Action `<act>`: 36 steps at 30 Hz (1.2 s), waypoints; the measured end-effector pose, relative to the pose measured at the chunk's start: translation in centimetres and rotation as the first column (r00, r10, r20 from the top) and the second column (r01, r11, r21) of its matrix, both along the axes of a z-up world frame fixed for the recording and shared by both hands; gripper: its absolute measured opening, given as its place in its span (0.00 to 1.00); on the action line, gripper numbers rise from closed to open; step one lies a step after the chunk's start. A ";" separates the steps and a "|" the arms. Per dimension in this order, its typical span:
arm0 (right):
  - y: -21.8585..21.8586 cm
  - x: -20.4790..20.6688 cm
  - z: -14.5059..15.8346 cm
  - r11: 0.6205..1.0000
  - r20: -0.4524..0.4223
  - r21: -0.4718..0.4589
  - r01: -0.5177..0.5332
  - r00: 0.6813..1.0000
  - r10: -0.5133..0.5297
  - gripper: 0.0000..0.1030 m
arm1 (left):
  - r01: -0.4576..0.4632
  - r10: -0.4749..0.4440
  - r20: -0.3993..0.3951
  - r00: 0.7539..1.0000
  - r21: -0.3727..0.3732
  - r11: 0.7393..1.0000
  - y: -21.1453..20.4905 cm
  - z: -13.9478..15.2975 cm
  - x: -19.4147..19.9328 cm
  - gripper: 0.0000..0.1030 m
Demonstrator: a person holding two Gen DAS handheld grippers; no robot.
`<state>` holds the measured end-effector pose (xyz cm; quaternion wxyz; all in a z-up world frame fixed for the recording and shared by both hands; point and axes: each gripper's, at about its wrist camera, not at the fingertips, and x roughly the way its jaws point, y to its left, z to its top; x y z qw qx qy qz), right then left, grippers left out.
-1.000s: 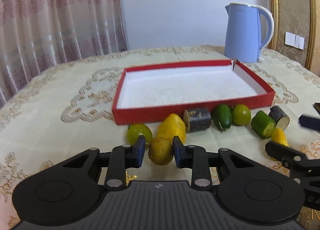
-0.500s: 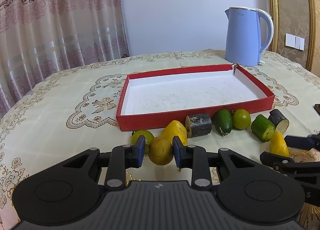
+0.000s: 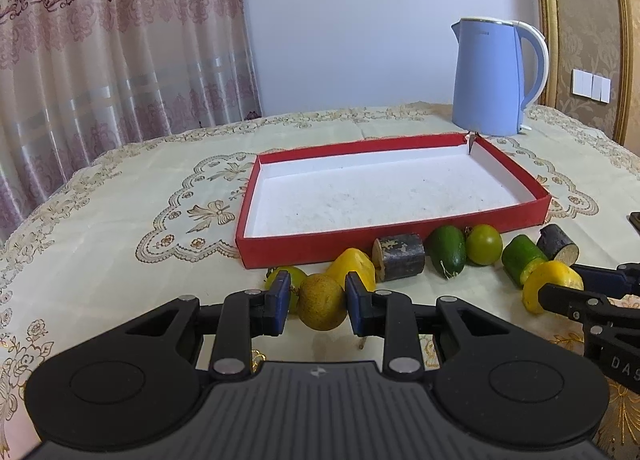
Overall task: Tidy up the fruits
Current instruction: 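Drop the yellow fruit into the tray while the right gripper grasps yellow pepper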
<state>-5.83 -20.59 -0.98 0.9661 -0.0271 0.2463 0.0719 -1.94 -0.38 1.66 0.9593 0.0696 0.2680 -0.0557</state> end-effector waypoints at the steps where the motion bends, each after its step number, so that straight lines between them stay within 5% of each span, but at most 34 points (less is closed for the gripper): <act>1: 0.1 -0.1 0.1 1.000 0.004 -0.005 -0.002 1.000 0.002 0.26 | 0.000 0.000 0.004 1.000 0.000 1.000 0.0 0.1 0.0 0.28; 15: -0.1 -0.7 1.0 1.000 0.043 -0.009 -0.015 0.999 0.015 0.26 | 0.037 -0.038 0.074 0.997 0.007 0.999 -0.9 2.4 2.0 0.28; 25: -0.1 -1.0 1.0 1.000 0.051 -0.011 -0.024 0.998 0.025 0.26 | 0.043 -0.054 0.094 0.994 0.122 0.992 -4.3 3.0 11.3 0.28; 31: -0.3 -1.2 1.2 1.000 0.057 -0.012 -0.019 0.998 0.020 0.26 | -0.004 0.003 0.004 1.000 0.142 0.990 -5.5 1.7 16.1 0.29; 32: -0.3 -1.2 1.2 1.000 0.057 -0.012 -0.018 0.998 0.018 0.26 | -0.014 0.015 -0.003 1.000 0.140 0.990 -5.5 1.7 16.3 0.33; 34: -0.3 -1.2 1.2 1.000 0.059 -0.012 -0.017 0.998 0.017 0.26 | -0.029 0.030 -0.008 1.000 0.131 0.991 -5.4 1.7 16.1 0.59; 35: -0.3 -1.2 1.2 1.000 0.059 -0.010 -0.018 0.998 0.018 0.26 | -0.036 0.035 0.004 0.999 0.128 0.991 -5.3 1.7 15.7 0.81; 36: -0.3 -1.2 1.2 1.000 0.059 -0.009 -0.019 0.998 0.019 0.26 | -0.047 0.043 0.033 0.999 0.131 0.990 -5.2 1.8 15.1 0.88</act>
